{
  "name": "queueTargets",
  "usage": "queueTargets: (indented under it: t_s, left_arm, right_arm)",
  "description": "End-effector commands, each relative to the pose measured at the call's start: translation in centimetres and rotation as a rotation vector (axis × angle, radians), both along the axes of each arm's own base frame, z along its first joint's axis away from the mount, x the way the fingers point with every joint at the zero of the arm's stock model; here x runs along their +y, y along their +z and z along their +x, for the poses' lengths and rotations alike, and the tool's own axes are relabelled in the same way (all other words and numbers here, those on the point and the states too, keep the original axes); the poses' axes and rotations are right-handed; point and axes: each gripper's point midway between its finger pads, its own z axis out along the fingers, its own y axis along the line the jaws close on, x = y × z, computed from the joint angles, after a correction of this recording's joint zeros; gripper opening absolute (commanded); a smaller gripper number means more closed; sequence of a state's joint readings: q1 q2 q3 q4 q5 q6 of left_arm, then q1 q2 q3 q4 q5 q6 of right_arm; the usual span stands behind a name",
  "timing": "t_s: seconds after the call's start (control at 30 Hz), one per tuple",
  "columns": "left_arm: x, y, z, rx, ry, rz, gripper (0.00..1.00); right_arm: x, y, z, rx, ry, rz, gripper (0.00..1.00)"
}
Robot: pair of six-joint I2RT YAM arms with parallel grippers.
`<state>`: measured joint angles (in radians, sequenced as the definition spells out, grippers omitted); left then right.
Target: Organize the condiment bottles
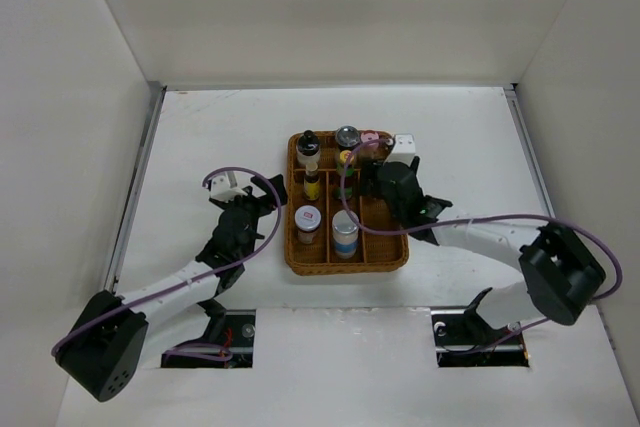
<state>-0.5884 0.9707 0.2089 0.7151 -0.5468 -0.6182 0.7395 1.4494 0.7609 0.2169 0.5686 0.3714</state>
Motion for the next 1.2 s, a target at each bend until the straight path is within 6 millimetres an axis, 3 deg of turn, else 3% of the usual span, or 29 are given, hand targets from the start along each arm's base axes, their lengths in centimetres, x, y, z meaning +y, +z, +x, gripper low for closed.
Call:
queueTargets:
  t_s: [0.0,0.07,0.2,0.33,0.47,0.63,0.73,0.93,1.17]
  left_arm:
    - [0.5,0.6,0.2,-0.025,0.027,-0.027,1.0]
    - [1.0,0.3,0.4,-0.019,0.052,-0.022,1.0]
    - [1.5,0.1,0.5,-0.013,0.073,-0.019,1.0]
    - [1.8,-0.1,0.7,-0.009,0.084,-0.022,1.0]
    - [1.5,-0.7,1.3,0.028,0.085,-0.027,1.0]
    - [1.9,0.1,1.7,0.106,0.121,-0.02,1.0]
    - [3.7,-0.3,1.7,0.181,0.199,0.04,1.0]
    - [4.9,-0.8,2.2,0.31,0.219,0.087,1.0]
    - [6.1,1.3,3.2,0.323,0.23,0.056,1.0]
  right_arm:
    - [0.4,5.4,-0.1,-0.125,-0.001,0.105,0.91]
    - [-0.1,7.5,-0.6,-0.169,-0.009,0.136,1.0]
    - [-1.6,11.4,-2.0,-0.257,-0.015,0.208,1.0]
    - [-6.0,12.8,-3.0,-0.342,-0.133,0.286,1.0]
    - [-11.1,11.1,-3.0,-0.35,-0.292,0.33,1.0]
    - [-13.6,8.4,-3.0,-0.298,-0.368,0.335,1.0]
    - [-13.8,6.8,-3.0,-0.266,-0.39,0.333,1.0]
    - [-13.7,3.8,-3.1,-0.203,-0.411,0.356,1.0]
    - [-13.5,4.3,-3.4,-0.222,-0.39,0.402,1.0]
